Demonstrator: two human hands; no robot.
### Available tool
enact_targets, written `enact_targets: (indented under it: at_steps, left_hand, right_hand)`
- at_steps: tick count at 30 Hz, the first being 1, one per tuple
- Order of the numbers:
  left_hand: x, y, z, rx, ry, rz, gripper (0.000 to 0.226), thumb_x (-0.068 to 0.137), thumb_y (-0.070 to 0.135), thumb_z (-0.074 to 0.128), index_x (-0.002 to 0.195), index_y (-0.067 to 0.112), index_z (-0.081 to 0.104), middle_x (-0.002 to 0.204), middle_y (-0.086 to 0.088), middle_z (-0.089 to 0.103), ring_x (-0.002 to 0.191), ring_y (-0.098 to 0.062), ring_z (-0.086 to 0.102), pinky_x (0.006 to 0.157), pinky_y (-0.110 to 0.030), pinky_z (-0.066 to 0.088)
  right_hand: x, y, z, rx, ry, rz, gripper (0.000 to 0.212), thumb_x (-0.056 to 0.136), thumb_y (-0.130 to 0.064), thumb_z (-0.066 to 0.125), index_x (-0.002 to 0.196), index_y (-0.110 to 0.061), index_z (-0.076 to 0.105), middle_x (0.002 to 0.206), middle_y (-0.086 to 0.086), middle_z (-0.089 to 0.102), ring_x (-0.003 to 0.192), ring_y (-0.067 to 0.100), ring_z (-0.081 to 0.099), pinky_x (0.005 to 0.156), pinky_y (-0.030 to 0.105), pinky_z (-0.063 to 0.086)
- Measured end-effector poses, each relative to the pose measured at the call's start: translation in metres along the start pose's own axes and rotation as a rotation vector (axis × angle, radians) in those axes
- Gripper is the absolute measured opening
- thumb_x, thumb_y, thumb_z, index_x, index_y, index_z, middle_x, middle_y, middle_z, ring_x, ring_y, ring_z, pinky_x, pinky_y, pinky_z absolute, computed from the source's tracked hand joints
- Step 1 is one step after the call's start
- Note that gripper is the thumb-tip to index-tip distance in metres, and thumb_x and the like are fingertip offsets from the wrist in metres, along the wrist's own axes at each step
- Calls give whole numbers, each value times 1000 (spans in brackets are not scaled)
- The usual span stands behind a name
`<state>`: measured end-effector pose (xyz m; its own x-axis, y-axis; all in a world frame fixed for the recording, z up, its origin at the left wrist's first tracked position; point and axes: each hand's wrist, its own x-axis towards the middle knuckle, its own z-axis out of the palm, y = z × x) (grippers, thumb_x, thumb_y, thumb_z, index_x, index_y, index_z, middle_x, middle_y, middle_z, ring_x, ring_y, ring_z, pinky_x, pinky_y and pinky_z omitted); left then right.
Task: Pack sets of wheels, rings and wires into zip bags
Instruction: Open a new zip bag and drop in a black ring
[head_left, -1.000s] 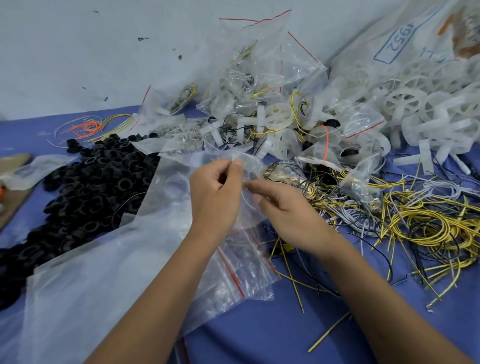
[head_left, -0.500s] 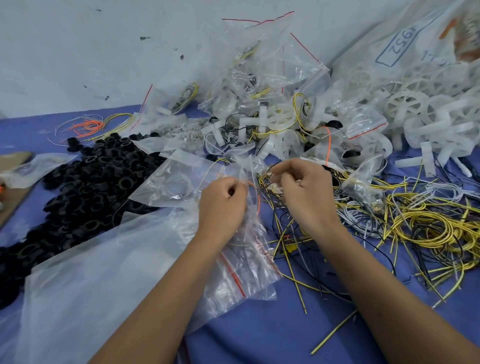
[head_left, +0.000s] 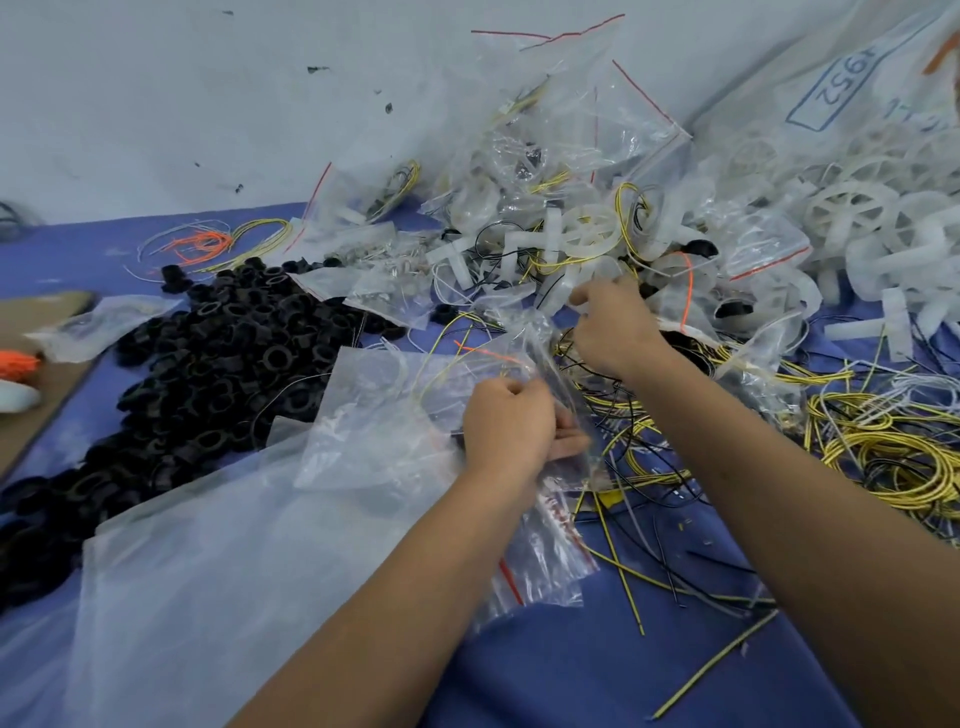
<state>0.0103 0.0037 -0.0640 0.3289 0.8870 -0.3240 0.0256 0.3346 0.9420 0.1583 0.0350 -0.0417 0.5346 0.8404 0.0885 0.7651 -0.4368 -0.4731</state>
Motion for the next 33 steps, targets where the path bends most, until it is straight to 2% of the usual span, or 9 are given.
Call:
enact_targets:
  at_steps: [8,10,13,17,20,23,26,29,33]
  left_hand:
    - [2,-2,-12,309,39,362,35,92,34,51,87,1,61,73,-18,68,51,-29,70,62,-59,60]
    - [5,-3,-15,405,84,383,34,89,36,49,81,6,62,71,-17,68,62,-36,69,68,-55,59]
    - [12,-3,-25,638,223,483,29,89,30,55,65,14,51,61,-1,59,63,-25,59,63,-36,45]
    - [17,-2,-30,740,327,532,31,90,29,59,66,11,52,63,-1,58,69,-27,57,65,-38,41]
    - [16,-1,-28,741,324,532,34,93,38,58,69,14,54,67,0,60,75,-28,58,70,-39,45]
    - [15,-3,-26,769,294,533,42,91,53,59,72,17,53,69,1,59,76,-25,57,71,-40,45]
    - [14,-6,-24,849,292,548,49,85,65,63,72,20,48,70,3,58,73,-23,56,67,-37,40]
    - [15,-6,-26,928,277,562,38,84,51,67,75,19,49,74,2,59,78,-25,58,66,-36,39]
    - [14,-2,-30,884,274,530,20,84,26,62,74,10,58,72,-4,63,76,-29,60,67,-38,48]
  right_hand:
    - [-1,15,5,42,50,-90,46,88,8,54,130,-8,65,137,17,39,118,37,52,108,39,43]
    - [0,18,6,66,57,-109,47,88,12,52,130,-5,65,136,17,40,118,37,51,109,40,42]
    - [2,22,5,87,79,-131,50,87,14,53,133,-2,62,137,17,43,125,37,47,110,40,41]
    - [2,22,6,-4,-20,-245,61,85,13,48,137,-15,60,144,14,50,136,38,38,115,37,27]
    - [-1,22,5,6,6,-211,53,92,5,49,138,-18,60,141,7,56,136,35,34,112,36,26]
    - [-11,21,-1,160,159,-120,30,93,-11,64,121,-21,70,123,1,69,131,31,41,110,40,38]
    - [-26,21,-12,273,396,-70,12,86,-19,74,89,-30,71,91,-9,70,106,22,62,96,46,49]
    - [-42,24,-24,229,525,-43,18,82,-27,80,87,-30,63,84,-10,67,99,23,64,94,47,48]
    - [-62,39,-31,-109,573,-75,35,85,-29,78,115,-24,61,93,-1,71,105,30,57,89,42,39]
